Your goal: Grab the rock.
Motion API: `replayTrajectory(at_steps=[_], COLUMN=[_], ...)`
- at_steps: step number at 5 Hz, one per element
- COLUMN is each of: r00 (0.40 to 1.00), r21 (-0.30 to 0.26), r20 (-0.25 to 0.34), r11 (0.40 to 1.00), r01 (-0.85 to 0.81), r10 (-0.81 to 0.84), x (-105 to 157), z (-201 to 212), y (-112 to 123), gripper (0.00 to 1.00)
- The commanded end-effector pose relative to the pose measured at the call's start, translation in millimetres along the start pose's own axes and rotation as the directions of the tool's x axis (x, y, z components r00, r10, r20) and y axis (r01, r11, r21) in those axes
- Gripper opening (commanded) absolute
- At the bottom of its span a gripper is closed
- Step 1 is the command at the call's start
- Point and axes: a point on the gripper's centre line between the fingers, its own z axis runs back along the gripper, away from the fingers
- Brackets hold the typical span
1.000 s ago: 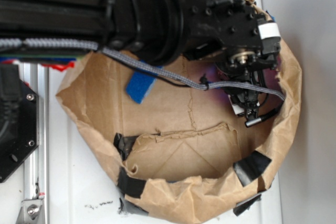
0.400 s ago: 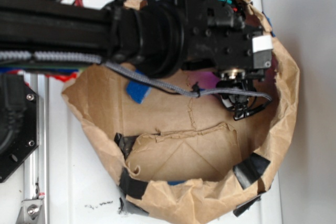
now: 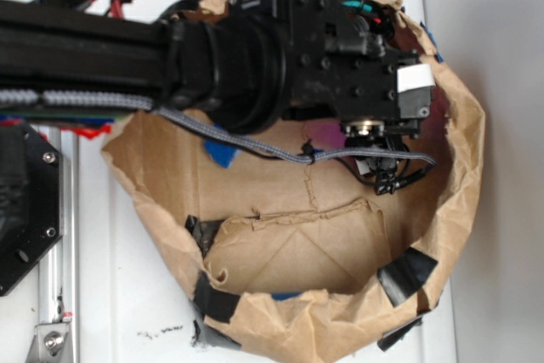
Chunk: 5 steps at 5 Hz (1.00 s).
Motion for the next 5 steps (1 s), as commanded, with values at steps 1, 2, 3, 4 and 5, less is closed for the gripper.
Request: replayTrajectory(at_steps=[1, 2, 3, 4, 5], r00=[0.999, 0.998, 0.995, 0.989, 0.986], r21=[-0.060, -0.128, -0.163, -0.171, -0.176], r20=[0.028, 0.021, -0.024, -0.076, -0.075], r11=[0.998, 0.990, 0.983, 0.979, 0.976], r01=[0.019, 0.054, 0.087, 0.115, 0.131], r10=[-0.018, -0.052, -0.092, -0.129, -0.146], x=[-2, -16, -21, -19, -17], z=[30, 86, 121, 137, 140], y=[-3, -12, -15, -18, -24], gripper=[0.00, 0.00, 0.00, 0.00, 0.00])
